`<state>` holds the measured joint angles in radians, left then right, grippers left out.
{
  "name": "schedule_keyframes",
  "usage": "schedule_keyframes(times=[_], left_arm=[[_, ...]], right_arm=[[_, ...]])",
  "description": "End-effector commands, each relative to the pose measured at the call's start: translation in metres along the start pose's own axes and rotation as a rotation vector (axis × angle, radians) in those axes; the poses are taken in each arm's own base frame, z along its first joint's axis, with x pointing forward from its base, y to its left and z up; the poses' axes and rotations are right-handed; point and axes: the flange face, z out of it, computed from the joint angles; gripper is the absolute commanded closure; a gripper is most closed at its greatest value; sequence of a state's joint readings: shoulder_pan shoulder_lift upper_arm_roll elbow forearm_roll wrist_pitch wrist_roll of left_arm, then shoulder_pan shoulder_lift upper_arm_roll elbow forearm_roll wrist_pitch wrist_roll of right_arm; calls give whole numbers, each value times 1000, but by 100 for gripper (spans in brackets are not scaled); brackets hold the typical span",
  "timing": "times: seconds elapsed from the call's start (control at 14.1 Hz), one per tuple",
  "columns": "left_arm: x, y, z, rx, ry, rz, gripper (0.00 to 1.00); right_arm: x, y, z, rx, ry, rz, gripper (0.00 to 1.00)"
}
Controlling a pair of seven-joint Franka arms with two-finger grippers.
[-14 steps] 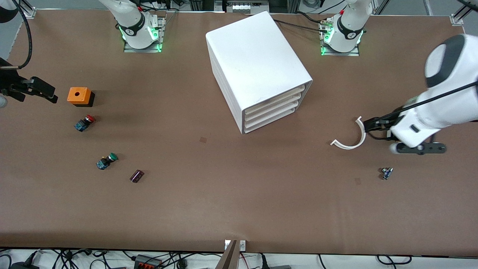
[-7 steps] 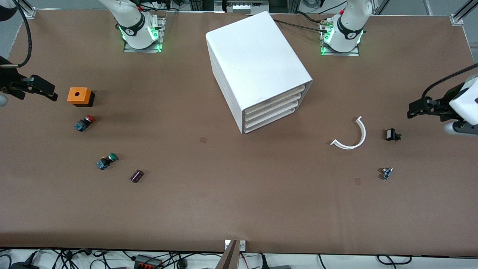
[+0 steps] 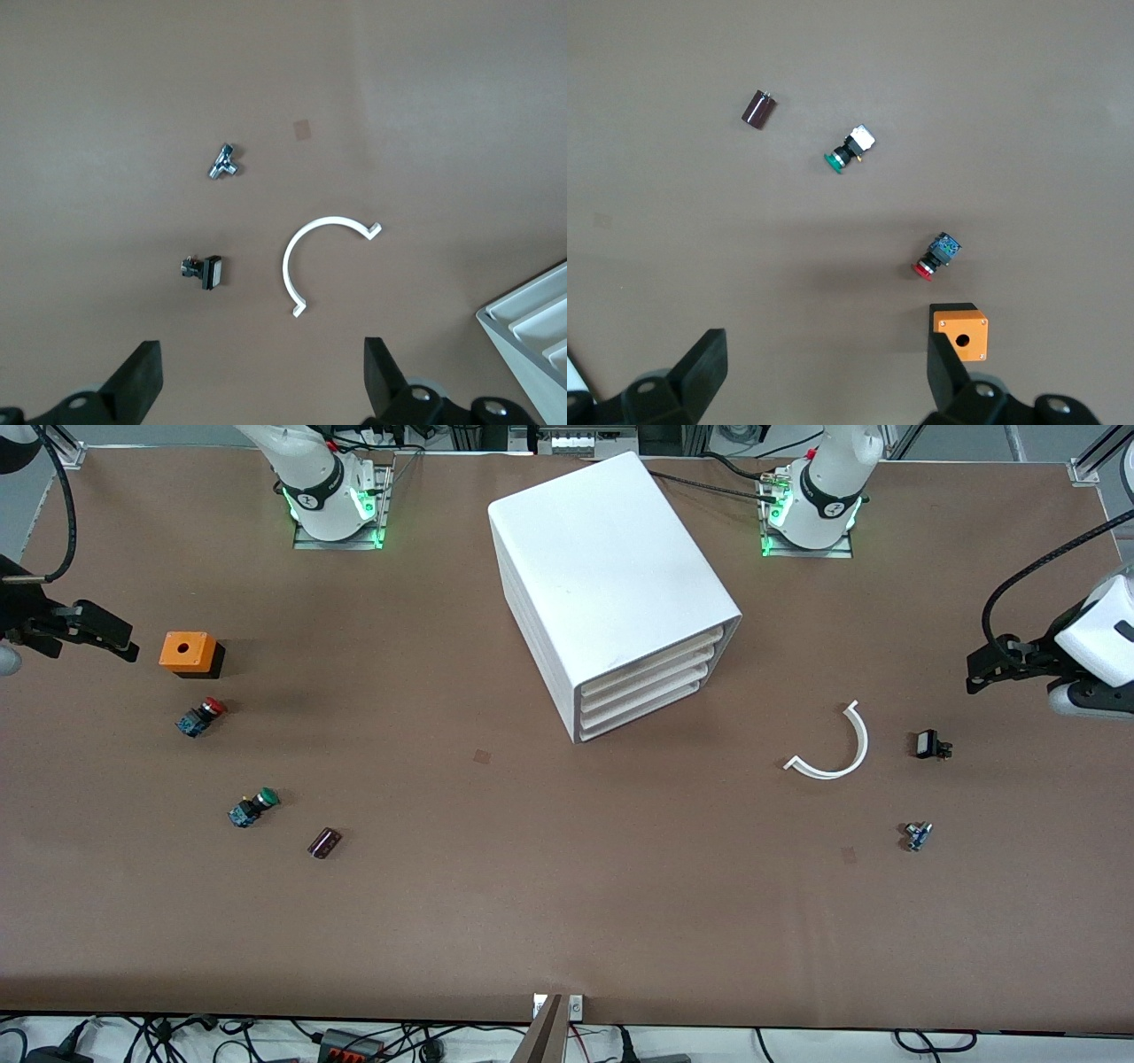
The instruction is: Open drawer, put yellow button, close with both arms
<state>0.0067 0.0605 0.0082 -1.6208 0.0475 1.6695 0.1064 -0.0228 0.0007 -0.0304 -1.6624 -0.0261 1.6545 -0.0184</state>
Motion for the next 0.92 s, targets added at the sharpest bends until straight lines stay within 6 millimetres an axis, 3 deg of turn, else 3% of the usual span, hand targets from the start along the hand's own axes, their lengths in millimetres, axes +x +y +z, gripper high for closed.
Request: schedule_keyframes(times=[0.0,0.85], left_arm=[[-19,7,-5,-19,-18,28,0],[-19,11,-13,-21,-18,34,0]], right_arm=[[-14,0,-3,6,22,-7,0],[-19,2,3,5,44,-12,0]])
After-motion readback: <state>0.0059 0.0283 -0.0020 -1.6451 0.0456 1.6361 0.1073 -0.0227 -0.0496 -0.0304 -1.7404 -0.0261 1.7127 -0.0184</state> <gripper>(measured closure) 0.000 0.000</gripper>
